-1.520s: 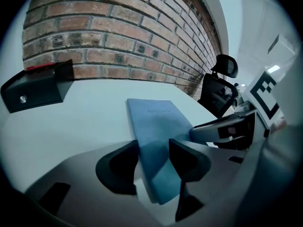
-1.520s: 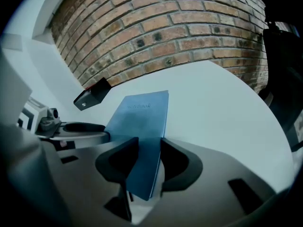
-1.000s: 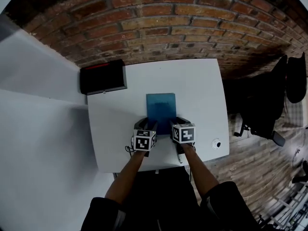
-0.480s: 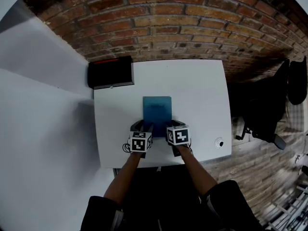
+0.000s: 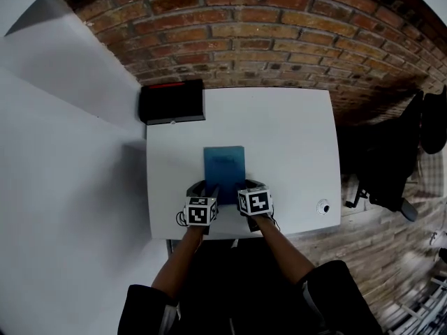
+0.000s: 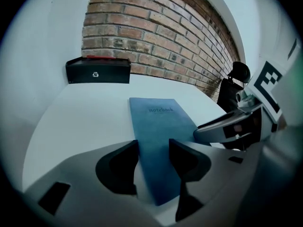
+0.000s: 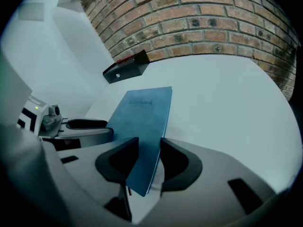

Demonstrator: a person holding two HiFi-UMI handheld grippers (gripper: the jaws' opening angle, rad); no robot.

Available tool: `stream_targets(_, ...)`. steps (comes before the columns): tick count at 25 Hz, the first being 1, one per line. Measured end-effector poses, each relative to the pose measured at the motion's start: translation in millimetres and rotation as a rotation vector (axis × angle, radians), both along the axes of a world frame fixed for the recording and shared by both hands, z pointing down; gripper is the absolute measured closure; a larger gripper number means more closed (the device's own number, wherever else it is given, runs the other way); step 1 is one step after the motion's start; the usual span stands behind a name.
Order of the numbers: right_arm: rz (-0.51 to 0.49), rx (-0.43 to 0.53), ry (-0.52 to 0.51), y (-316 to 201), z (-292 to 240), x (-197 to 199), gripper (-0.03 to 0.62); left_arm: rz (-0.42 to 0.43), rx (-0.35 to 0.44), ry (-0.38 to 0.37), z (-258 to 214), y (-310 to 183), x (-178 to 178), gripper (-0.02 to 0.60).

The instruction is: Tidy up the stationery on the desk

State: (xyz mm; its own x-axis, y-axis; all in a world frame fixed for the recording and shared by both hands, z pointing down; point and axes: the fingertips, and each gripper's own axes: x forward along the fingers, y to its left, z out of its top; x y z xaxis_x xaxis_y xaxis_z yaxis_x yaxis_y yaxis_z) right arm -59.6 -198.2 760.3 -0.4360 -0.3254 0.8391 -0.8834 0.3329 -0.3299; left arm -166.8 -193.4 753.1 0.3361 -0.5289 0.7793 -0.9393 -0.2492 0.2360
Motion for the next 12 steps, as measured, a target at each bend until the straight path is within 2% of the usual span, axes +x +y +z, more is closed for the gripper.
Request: stream_targets(12,-0.044,-0.008,-0.011,23.7,-1.8,-21.9,0.436,-0.020,-0.010,-0.010,-0.1,25.9,-21.9,0.367)
